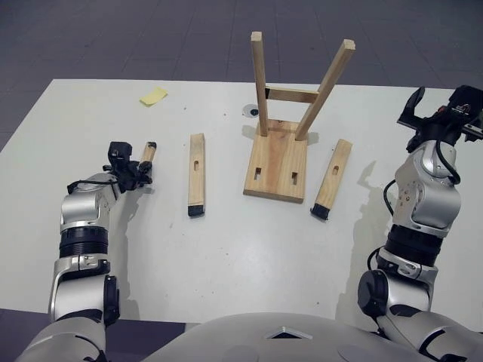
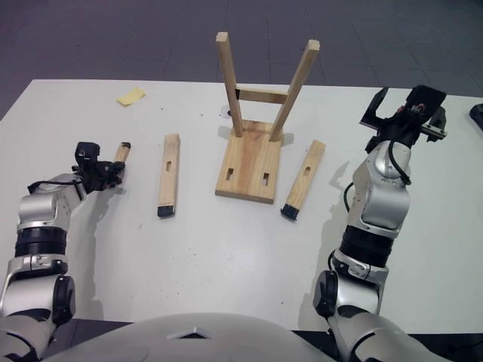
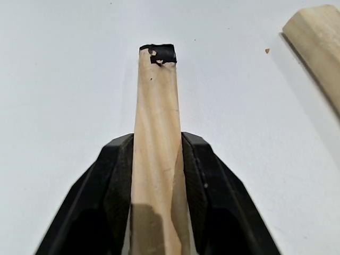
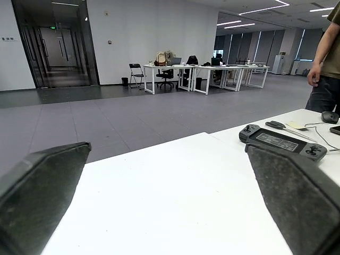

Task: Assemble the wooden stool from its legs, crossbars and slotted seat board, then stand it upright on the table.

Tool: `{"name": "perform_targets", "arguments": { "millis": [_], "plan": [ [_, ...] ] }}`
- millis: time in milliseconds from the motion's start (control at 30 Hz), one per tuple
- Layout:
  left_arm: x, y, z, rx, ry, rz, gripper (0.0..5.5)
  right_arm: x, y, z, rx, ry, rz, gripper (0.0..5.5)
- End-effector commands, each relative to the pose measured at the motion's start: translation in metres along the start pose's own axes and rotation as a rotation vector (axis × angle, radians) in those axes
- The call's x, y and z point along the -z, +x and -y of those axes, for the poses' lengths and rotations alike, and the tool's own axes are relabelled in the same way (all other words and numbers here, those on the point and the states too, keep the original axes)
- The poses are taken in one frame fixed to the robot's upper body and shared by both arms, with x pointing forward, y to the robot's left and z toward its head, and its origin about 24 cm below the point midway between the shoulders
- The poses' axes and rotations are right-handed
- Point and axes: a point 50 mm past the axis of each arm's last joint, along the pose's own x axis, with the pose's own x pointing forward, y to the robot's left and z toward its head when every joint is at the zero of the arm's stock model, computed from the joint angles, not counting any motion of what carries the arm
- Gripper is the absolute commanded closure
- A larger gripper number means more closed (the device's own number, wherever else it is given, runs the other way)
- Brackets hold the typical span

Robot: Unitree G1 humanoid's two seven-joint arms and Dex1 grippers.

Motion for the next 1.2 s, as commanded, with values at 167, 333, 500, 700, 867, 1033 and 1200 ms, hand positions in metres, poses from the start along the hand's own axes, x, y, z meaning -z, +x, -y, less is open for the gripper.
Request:
{"name": "perform_targets", "arguments": {
  "millis": [167,333,500,700,867,1033,1200],
  "plan": [
    [-0.140,-0.061,0.053,0.033,0.081,0.860,4.20,-0.055,-0.008,-0.025,-0.430,0.749,0.086,0.10],
    [-0.158,-0.066,0.125,0.324,0.232,0.933,4.20,-0.094,-0.047,-0.090,-0.960,0.764,0.166,0.10],
    [-0.142,-0.058,0.173,0.514,0.299,0.893,4.20,-0.103,-0.077,-0.127,-1.260,0.712,0.160,0.10],
    [-0.123,-0.060,0.206,0.637,0.366,0.893,4.20,-0.093,-0.083,-0.144,-1.308,0.682,0.091,0.10],
    [-0.114,-0.064,0.213,0.666,0.377,0.892,4.20,-0.076,-0.072,-0.156,-1.272,0.674,-0.016,0.10],
    [-0.108,-0.065,0.216,0.674,0.399,0.881,4.20,-0.067,-0.072,-0.165,-1.284,0.684,-0.113,0.89],
    [-0.106,-0.063,0.217,0.677,0.424,0.872,4.20,-0.070,-0.073,-0.164,-1.302,0.730,-0.148,1.71]
  ]
}}
